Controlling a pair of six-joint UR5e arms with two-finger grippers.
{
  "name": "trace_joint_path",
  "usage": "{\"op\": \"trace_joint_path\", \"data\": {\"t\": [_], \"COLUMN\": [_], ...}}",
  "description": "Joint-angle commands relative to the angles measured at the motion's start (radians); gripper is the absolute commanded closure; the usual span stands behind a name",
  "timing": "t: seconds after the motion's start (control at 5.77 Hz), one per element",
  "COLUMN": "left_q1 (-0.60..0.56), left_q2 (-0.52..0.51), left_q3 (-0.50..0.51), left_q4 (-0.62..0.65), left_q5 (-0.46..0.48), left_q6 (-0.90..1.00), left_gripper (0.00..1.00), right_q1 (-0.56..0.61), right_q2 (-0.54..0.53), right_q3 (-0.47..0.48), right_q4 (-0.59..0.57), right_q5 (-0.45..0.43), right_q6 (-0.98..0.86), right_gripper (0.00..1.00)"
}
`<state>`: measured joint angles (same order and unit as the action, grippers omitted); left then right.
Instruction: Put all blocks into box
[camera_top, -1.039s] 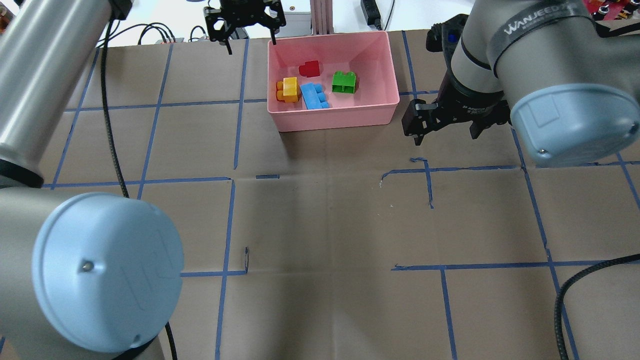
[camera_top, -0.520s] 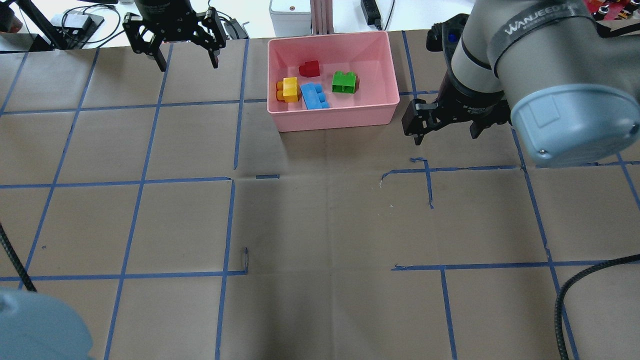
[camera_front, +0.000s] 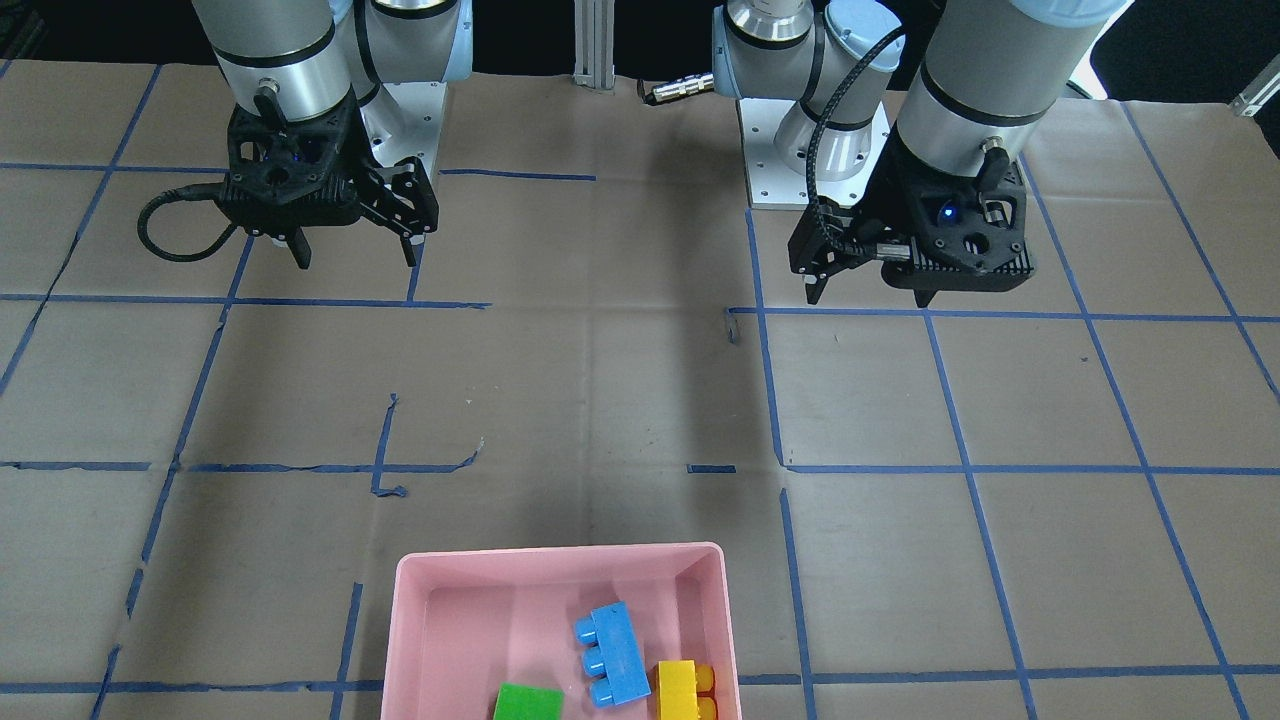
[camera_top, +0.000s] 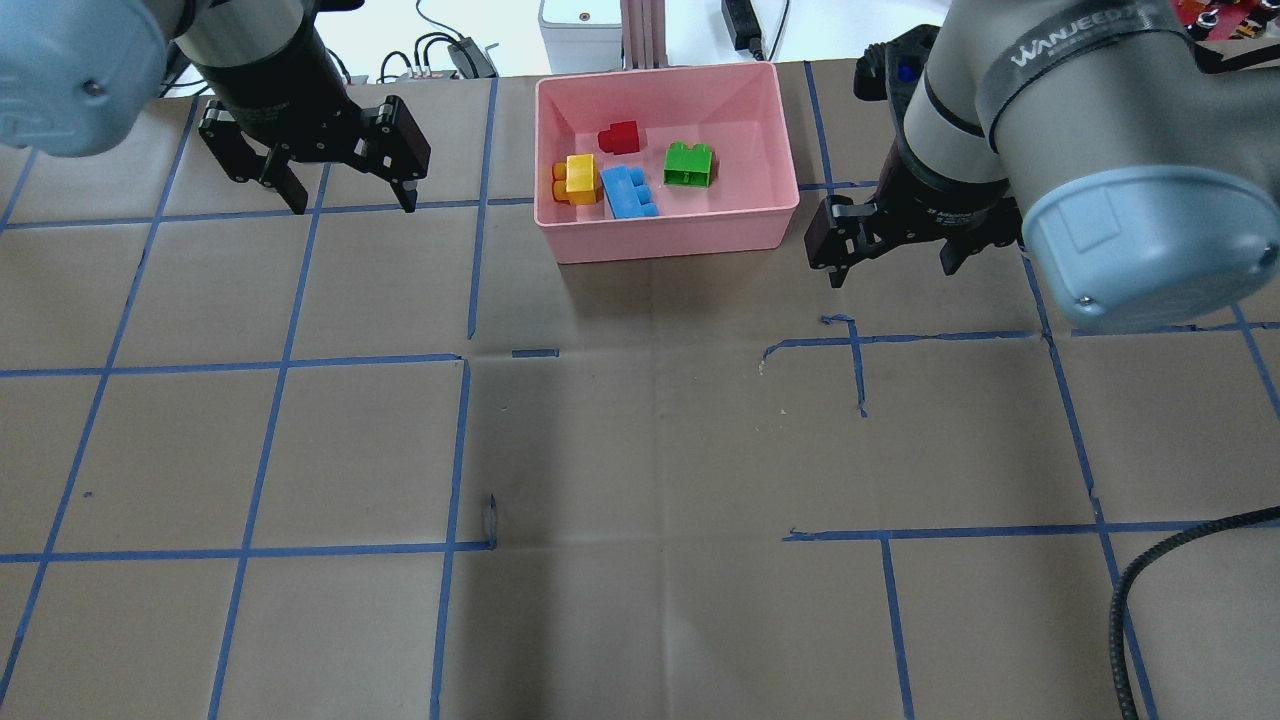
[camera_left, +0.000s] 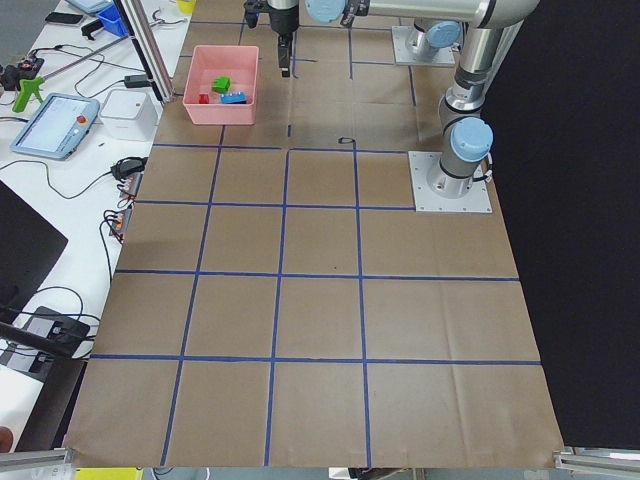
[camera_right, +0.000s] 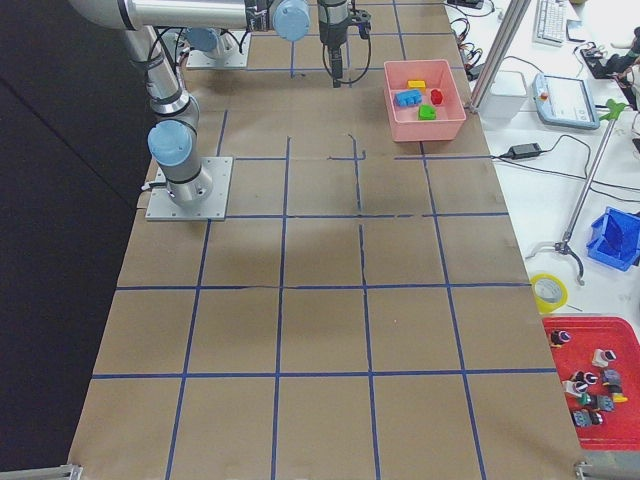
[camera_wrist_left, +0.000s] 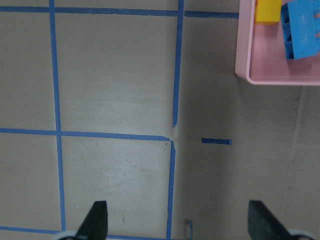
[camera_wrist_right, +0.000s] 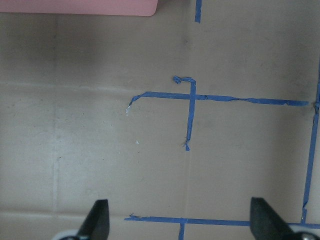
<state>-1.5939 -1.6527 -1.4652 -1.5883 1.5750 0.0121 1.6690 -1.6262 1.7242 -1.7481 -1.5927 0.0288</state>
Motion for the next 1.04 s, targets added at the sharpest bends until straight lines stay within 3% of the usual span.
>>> {"op": "trace_joint_path", "data": {"t": [0.0,0.87], "left_q1": [-0.001,0.003], "left_q2": [0.037,0.042], "left_q3": [-0.018,-0.018], "left_q4": [0.002,0.002], "left_q5": [-0.023,-0.026], "left_q6": [-0.001,-0.003], "left_gripper": [0.01,0.0], "right_q1": [0.001,0.005], "right_q2": [0.0,0.0], "right_q3": [-0.002,-0.009], "right_q4": [-0.001,-0.001], "right_q5": [0.009,0.03], "right_q6": [0.0,0.002], "right_gripper": [0.0,0.0]}}
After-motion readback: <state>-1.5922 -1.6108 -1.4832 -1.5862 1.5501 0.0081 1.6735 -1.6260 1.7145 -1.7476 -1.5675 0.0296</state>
